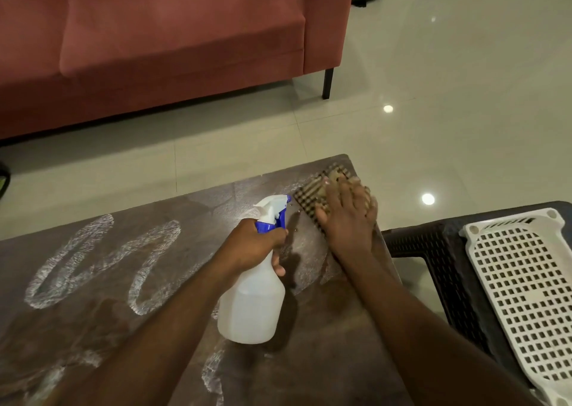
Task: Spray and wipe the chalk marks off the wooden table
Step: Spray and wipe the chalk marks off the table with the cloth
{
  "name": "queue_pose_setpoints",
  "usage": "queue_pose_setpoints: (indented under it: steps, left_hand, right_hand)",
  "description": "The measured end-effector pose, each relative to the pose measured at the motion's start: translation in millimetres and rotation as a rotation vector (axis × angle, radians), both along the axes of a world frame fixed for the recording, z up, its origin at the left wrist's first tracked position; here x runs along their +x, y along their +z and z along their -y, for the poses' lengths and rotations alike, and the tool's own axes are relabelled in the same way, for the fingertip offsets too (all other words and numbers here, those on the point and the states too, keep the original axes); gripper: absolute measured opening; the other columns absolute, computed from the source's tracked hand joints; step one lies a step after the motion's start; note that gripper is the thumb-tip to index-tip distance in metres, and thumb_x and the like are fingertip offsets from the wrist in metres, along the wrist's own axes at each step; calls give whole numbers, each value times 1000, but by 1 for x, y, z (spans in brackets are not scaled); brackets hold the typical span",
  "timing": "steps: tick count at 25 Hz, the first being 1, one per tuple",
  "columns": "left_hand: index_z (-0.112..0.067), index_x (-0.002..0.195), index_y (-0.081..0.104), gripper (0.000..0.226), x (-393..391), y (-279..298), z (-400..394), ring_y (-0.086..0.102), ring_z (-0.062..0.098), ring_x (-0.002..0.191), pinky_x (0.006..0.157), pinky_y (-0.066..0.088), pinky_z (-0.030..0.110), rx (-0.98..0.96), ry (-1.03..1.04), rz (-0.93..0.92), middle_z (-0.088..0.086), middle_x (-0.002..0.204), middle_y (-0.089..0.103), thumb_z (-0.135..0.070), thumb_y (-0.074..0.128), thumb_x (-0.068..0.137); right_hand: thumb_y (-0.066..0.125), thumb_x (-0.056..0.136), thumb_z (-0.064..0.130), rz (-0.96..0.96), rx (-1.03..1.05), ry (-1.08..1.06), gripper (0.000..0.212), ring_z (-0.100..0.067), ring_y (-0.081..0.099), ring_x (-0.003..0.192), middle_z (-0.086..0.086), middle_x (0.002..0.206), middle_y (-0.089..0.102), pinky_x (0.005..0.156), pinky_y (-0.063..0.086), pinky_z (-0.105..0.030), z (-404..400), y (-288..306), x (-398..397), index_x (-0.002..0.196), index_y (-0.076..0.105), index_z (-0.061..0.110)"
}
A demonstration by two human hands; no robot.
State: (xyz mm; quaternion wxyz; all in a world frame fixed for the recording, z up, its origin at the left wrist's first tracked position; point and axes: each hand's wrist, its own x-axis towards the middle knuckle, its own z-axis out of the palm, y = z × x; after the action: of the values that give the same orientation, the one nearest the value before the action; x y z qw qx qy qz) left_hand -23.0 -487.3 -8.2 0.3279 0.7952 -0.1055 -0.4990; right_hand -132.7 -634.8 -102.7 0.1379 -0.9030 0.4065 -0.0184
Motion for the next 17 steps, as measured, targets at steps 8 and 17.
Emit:
queue_pose_setpoints:
  steps: [8,17]
  left_hand:
    - [-4,83,62,13,4,-3,-6,72,29,59,68,58,35,-29,26,-41,11,54,63,-16,59,89]
    - [-11,75,63,15,17,-4,-11,71,27,56,65,57,33,-63,68,-51,10,52,63,-13,59,89]
  right_hand:
    - [37,85,50,73,-132,364,53,-27,37,135,-1,145,44,107,22,-47,27,-20,-18,133,47,30]
    - [36,89,51,98,-82,196,51,-27,21,141,-1,151,34,111,18,-55,46,-17,27,135,45,31]
